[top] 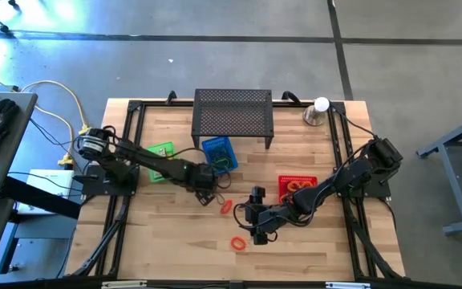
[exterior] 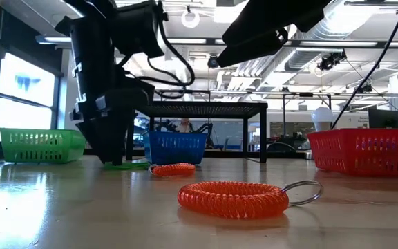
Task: Pick & Place Office Desk Supplies
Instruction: Put the green rubber band into the blue basket
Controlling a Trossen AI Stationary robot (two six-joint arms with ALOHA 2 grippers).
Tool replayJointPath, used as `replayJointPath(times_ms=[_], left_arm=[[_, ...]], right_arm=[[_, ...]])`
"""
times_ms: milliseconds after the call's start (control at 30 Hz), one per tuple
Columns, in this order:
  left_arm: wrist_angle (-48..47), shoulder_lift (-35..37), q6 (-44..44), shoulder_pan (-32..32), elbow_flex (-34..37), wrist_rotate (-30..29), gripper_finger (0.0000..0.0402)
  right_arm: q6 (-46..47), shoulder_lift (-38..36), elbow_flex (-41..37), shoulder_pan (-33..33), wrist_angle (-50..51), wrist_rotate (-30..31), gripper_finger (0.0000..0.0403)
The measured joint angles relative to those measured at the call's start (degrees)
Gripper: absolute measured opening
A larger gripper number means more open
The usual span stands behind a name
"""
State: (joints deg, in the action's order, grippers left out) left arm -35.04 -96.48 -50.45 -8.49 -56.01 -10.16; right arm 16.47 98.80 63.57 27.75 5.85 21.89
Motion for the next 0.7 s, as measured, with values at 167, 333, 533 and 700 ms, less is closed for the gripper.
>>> replayJointPath(times_ms=[167,333,533,700], left_arm=[[0.24,-0.91,-0.06,-0.05,0.03,-1.56,0.0209],[1.26,-1.98,-0.2,-0.05,-0.13,-2.22,0.0209],[1.05,-2.13,-2.01,-0.09,-0.13,-2.34,0.0209],[0.84,-2.18,0.69,-0.07,-0.13,-2.18,0.0209]], right_arm=[[0.0,0.0,0.0,0.0,-0.18,0.0,0.029],[-0.07,0.0,0.0,0.0,-0.16,0.0,0.029],[-0.02,0.0,0.0,0.0,0.02,0.0,0.029],[-0.02,0.0,0.0,0.0,0.09,0.0,0.029]])
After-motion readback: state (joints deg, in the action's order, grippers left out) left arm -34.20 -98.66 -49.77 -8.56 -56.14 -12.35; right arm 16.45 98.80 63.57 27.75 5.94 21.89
